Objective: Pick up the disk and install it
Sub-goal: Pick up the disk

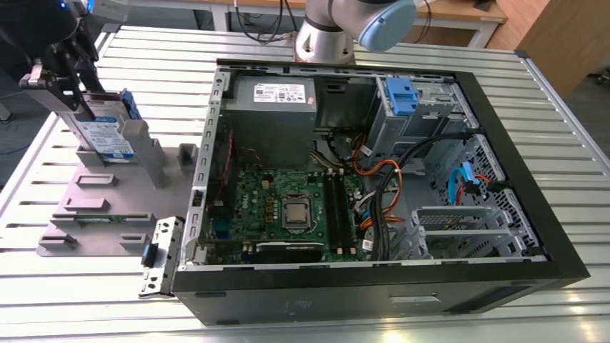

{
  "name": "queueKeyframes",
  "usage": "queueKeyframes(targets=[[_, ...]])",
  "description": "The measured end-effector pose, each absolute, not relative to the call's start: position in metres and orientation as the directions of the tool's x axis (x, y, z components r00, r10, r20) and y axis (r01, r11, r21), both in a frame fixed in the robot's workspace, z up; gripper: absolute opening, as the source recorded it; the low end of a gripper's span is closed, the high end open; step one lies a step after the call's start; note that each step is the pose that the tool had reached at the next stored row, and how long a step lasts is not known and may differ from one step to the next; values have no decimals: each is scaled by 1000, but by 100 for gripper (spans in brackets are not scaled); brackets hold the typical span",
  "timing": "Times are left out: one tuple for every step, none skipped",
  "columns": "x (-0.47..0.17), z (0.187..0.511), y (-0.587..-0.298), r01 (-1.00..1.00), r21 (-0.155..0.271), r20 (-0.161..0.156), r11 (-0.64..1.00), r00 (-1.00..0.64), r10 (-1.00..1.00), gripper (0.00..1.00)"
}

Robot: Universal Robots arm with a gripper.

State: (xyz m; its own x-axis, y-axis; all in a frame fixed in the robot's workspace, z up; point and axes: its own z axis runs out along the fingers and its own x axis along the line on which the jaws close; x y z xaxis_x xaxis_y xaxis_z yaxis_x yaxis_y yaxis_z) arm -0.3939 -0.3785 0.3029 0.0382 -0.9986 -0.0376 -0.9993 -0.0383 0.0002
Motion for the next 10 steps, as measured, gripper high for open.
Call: queueKeyframes(targets=[[-394, 303, -378, -999, 0, -38, -38, 38, -999, 59], [-394, 303, -378, -999, 0, -38, -38, 38, -999, 59], [-394, 303, -378, -999, 0, -38, -38, 38, -999, 59], [-394, 302, -378, -999, 0, -38, -38, 38, -999, 59], [-394, 302, -378, -999, -1, -38, -38, 38, -999, 59], [-394, 301, -378, -999, 0, -38, -38, 38, -999, 59], [-394, 301, -377, -999, 0, -38, -38, 38, -999, 59], [-394, 301, -377, -999, 0, -38, -38, 38, -999, 59], [-394, 301, -376, -999, 0, -38, -39, 39, -999, 59], [-394, 301, -375, -999, 0, -38, -38, 38, -999, 59]])
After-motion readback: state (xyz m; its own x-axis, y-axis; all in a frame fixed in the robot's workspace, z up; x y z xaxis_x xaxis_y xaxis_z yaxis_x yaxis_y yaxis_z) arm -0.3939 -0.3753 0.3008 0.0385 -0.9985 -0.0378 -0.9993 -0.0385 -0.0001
